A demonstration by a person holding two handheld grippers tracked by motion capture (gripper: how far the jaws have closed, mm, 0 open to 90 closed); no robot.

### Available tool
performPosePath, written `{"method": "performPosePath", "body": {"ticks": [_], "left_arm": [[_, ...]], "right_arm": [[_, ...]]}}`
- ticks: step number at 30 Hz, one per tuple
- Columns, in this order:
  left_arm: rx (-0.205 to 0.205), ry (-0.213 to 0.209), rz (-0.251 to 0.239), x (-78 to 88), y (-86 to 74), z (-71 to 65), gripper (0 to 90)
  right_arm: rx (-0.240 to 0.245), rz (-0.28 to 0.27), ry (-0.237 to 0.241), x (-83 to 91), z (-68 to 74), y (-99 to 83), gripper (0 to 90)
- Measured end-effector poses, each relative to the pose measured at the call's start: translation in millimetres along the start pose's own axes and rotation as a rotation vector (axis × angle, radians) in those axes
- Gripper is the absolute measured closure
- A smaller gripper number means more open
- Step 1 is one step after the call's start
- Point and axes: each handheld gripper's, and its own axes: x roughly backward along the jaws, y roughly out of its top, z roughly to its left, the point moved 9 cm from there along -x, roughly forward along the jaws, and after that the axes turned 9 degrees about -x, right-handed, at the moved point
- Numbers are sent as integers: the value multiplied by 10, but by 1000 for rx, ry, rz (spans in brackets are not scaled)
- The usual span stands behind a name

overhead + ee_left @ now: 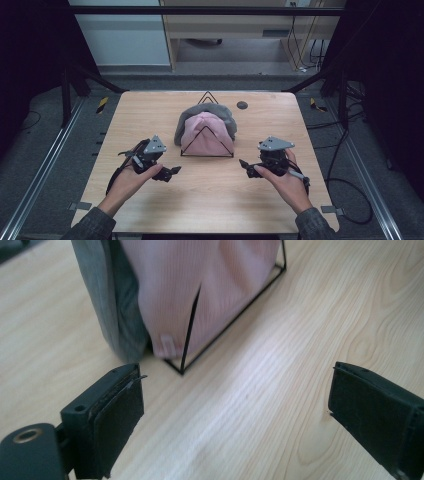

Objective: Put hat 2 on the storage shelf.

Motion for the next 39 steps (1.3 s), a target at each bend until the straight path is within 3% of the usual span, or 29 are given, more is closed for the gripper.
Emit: {"method": "performPosePath", "body": {"ticks": [9, 13, 19, 32, 39], "left_arm": [[28, -47, 101, -166, -405, -81, 70], [48, -58, 147, -244, -564, -99, 70], [87, -68, 149, -283, -669, -112, 67], [87, -94, 206, -372, -798, -167, 57], [58, -69, 225, -404, -832, -148, 28]], "right_arm": [[-9, 143, 33, -199, 49, -545, 81], [-16, 170, 39, -259, 41, -652, 80], [-55, 217, 25, -346, -38, -834, 80], [-74, 235, 14, -383, -43, -936, 75], [-67, 228, -3, -433, -35, -941, 55]]}}
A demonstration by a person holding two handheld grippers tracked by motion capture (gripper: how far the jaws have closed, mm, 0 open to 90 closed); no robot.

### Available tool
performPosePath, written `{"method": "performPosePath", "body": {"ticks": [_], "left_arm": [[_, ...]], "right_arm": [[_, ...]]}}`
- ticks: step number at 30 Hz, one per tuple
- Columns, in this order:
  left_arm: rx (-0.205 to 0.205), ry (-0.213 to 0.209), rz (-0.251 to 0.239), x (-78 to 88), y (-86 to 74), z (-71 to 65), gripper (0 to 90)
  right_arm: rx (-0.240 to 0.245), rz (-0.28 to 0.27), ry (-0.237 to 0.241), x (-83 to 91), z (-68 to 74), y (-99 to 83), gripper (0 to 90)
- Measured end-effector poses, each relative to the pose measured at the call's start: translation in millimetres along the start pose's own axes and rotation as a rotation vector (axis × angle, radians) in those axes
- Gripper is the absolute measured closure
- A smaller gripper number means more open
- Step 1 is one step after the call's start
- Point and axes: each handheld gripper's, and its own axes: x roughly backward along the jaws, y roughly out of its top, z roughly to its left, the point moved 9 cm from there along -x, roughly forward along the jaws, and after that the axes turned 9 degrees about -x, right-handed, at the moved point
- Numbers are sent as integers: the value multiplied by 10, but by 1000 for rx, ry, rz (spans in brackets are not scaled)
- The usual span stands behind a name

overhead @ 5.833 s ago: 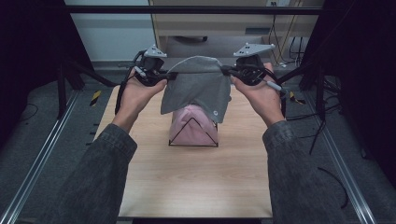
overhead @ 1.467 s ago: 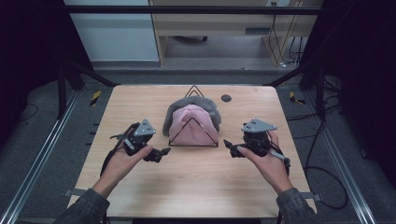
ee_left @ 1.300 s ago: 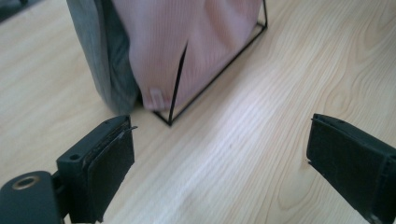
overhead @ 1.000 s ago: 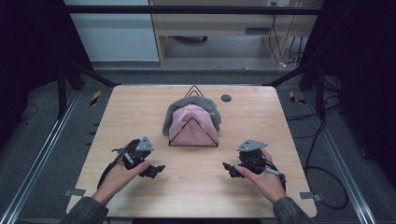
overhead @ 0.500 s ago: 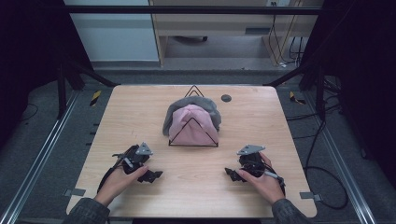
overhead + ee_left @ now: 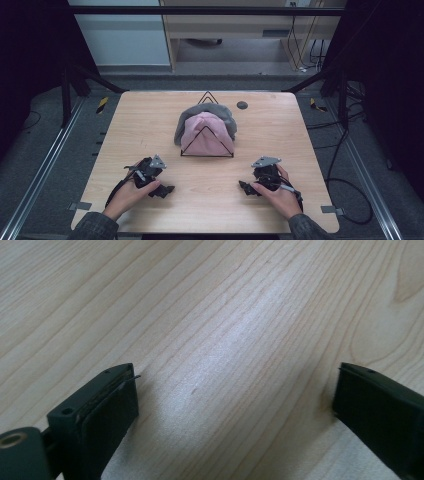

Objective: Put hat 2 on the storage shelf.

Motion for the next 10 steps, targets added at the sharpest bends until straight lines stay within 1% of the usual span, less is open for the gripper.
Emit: {"method": "performPosePath", "body": {"ticks": [1, 3, 4, 5, 9, 10], "left_arm": [[2, -1, -3, -1, -5, 1, 20], [5, 8, -11, -9, -11, 10, 2], [6, 7, -14, -9, -12, 11, 0], [9, 3, -20, -11, -12, 7, 0], [10, 3, -35, -11, -17, 6, 0], [5, 4, -33, -8, -23, 9, 0]], "right_arm": [[11, -5, -5, -8, 1, -3, 46], [8, -21, -11, -19, 6, -7, 29], [6, -40, -11, -27, 6, -5, 26], [1, -46, -10, -29, 8, -8, 25], [1, -46, -10, -29, 8, -8, 25], [1, -46, -10, -29, 8, -8, 25]]}}
